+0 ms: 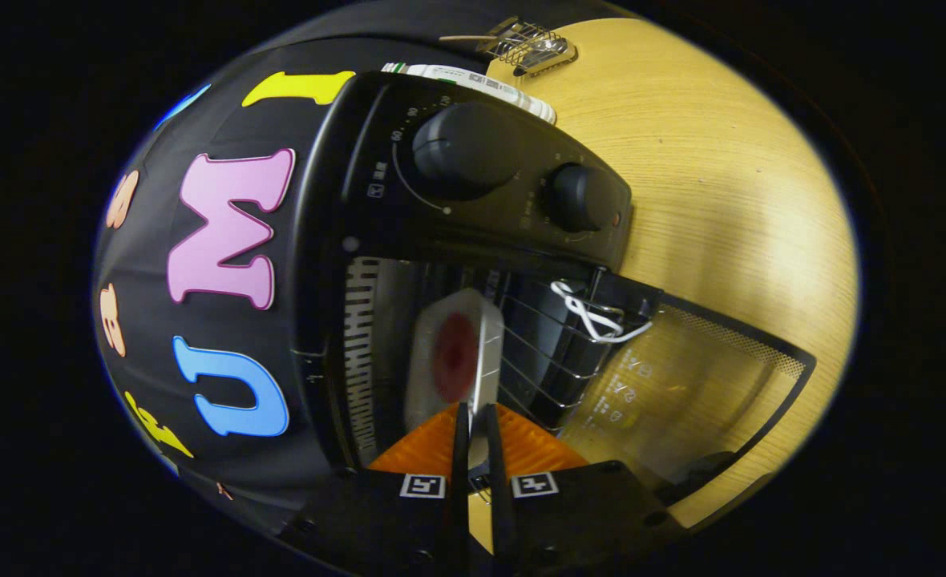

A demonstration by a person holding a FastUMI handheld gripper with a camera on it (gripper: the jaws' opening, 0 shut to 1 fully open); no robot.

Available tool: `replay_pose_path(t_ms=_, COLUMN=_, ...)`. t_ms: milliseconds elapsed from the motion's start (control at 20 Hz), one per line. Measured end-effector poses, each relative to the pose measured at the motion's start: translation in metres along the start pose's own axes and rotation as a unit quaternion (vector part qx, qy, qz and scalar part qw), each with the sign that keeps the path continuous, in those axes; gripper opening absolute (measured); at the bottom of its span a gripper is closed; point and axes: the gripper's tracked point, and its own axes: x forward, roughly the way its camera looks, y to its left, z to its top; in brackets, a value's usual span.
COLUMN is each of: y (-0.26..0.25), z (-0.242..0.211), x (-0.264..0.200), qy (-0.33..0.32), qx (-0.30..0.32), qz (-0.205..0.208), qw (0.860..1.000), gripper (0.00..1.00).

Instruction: Open the toaster oven, put the food inside, and close the toaster oven door.

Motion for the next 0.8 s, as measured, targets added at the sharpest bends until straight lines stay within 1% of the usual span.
replay_pose_path(t_ms=50, y=0.0, z=-0.003, x=-0.007, qy=0.004, qx=-0.007, qz=0.003, qw=1.0, gripper=0.16)
replay_pose_path(t_ms=100, y=0.003, z=-0.007, x=-0.01, qy=0.008, qx=-0.015, qz=0.007, qw=1.0, gripper=0.25)
replay_pose_path(t_ms=250, y=0.007, z=-0.024, x=-0.036, qy=0.032, qx=-0.039, qz=0.023, qw=0.998, gripper=0.99)
replay_pose_path(t_ms=400, y=0.005, z=-0.03, x=-0.063, qy=0.035, qx=-0.081, qz=0.026, qw=0.996, gripper=0.98)
replay_pose_path(t_ms=550, y=0.0, z=-0.034, x=-0.098, qy=0.029, qx=-0.155, qz=0.038, qw=0.987, gripper=0.98)
replay_pose_path(t_ms=700, y=-0.02, z=-0.036, x=-0.125, qy=0.017, qx=-0.243, qz=0.02, qw=0.97, gripper=0.98)
replay_pose_path(t_ms=800, y=-0.037, z=-0.043, x=-0.134, qy=0.019, qx=-0.305, qz=0.002, qw=0.952, gripper=0.98)
